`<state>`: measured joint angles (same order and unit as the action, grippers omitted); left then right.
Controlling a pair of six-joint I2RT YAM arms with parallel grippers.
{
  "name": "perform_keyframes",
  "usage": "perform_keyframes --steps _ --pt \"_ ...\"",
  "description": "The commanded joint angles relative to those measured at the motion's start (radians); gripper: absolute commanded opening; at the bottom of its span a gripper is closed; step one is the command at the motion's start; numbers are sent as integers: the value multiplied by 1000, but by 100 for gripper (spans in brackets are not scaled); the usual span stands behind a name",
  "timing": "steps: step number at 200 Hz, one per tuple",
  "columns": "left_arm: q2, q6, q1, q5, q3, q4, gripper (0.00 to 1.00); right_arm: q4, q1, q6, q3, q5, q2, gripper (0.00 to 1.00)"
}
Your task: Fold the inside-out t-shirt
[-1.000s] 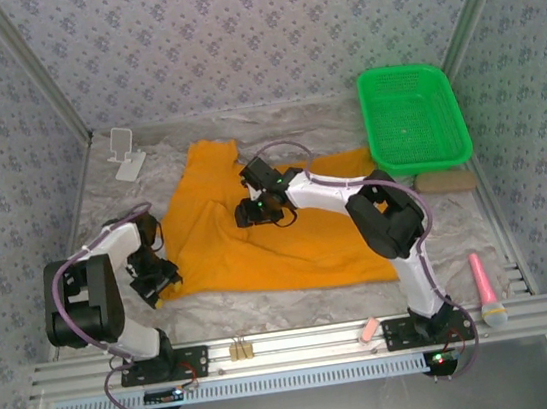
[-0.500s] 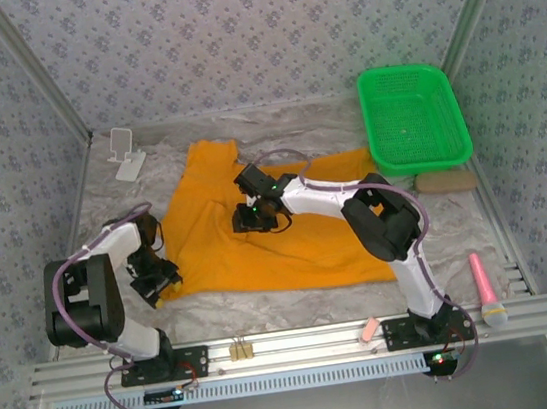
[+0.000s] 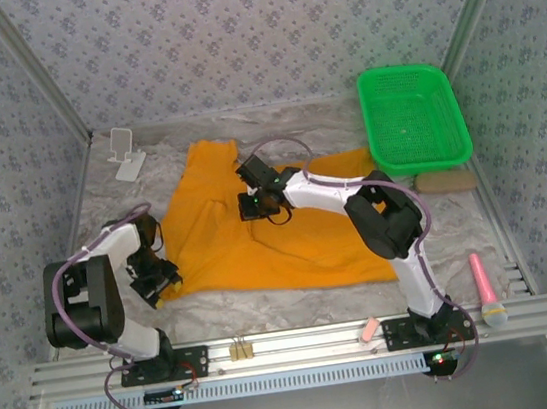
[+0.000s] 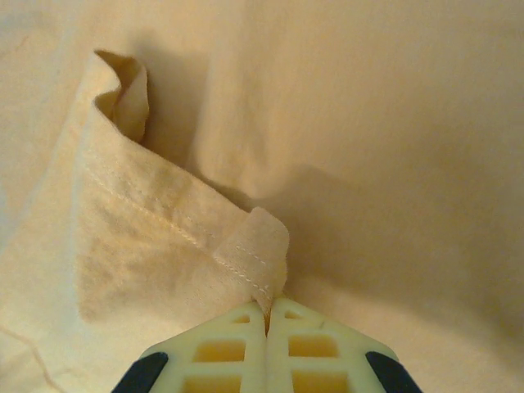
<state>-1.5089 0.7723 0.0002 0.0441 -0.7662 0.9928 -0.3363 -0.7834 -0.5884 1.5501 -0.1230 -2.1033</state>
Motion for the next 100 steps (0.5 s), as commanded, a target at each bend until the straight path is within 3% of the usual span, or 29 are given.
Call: perform_keyframes --steps 1,30,47,64,100 --pt "-4 20 12 -53 32 -4 47 10 -10 128 8 181 30 0" --pt "-1 27 13 -44 50 -15 47 136 -32 203 -122 242 52 2" --pt "-10 26 11 -42 51 -13 47 174 -24 228 -198 297 91 16" --pt "-8 28 11 -37 44 -1 47 151 -3 193 -243 313 140 19" --pt "15 8 11 0 7 39 48 85 12 214 -278 171 271 32"
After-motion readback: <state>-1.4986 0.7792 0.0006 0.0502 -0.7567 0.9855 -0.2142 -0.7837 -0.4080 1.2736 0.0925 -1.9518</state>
